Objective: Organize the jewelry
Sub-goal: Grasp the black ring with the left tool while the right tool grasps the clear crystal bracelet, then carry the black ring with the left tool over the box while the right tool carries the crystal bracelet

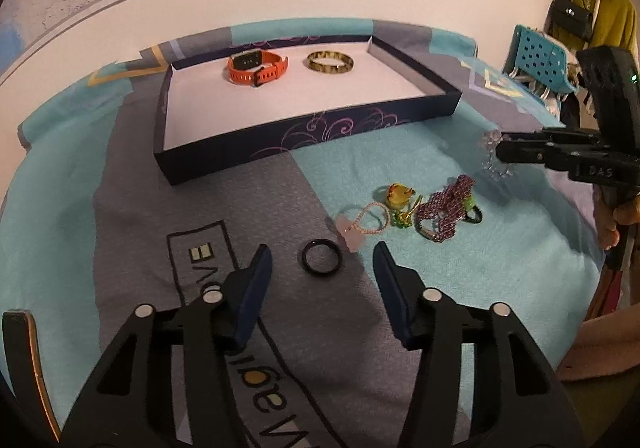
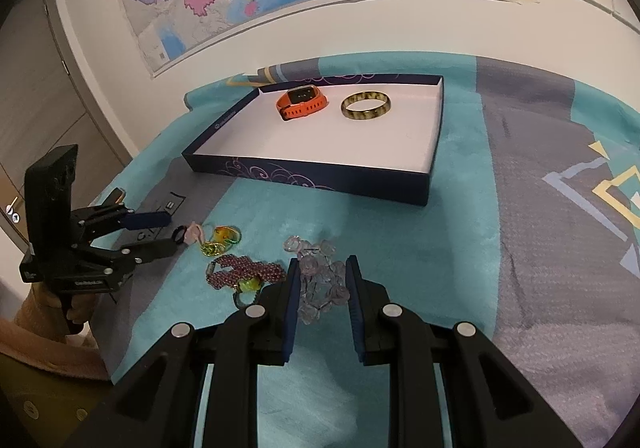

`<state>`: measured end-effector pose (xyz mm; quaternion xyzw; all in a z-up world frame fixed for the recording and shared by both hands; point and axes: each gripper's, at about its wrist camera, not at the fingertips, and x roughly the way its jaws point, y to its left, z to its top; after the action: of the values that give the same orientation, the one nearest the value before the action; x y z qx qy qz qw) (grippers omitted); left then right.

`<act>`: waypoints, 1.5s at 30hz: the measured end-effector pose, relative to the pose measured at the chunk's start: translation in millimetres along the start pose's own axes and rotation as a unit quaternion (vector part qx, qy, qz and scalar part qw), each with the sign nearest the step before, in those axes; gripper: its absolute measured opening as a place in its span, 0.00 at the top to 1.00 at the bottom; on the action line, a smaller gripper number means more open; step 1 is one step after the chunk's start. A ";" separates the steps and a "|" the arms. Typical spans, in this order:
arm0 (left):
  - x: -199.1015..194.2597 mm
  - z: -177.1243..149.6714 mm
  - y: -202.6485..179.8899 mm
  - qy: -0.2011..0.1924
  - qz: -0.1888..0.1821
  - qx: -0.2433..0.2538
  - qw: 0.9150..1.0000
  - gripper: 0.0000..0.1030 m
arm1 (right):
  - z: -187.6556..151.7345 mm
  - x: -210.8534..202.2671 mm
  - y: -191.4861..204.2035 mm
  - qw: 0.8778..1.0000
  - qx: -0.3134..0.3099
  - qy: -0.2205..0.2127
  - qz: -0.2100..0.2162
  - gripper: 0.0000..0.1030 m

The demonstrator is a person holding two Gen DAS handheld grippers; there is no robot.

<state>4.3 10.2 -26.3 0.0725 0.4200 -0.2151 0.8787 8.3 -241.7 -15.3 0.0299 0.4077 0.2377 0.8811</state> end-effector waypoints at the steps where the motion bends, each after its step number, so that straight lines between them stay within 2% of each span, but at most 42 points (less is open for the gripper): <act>1: 2.8 0.4 -0.5 0.004 0.002 0.001 1.000 0.57 | 0.0 0.0 0.6 1.000 0.000 -0.001 0.001 0.80; 8: 5.5 -0.7 -3.7 0.006 0.003 0.012 1.000 0.68 | 2.1 4.8 1.3 1.000 0.005 0.000 0.010 0.80; 11: 4.7 -1.5 -3.7 0.006 0.005 0.014 1.000 0.77 | 2.2 6.1 1.3 1.000 0.006 0.000 0.013 0.80; 23: -2.3 -0.1 -0.5 -0.003 0.001 0.000 1.000 0.78 | 8.4 5.2 2.1 1.000 0.008 -0.009 0.020 0.80; 45: -27.1 34.0 0.6 -0.060 -0.004 0.005 0.998 0.78 | 37.1 2.5 8.4 0.999 -0.010 -0.040 0.028 0.80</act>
<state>13.6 8.9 16.1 0.0623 0.3653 -0.2252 0.9011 33.6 -227.9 9.7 0.0422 0.3690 0.2649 0.8899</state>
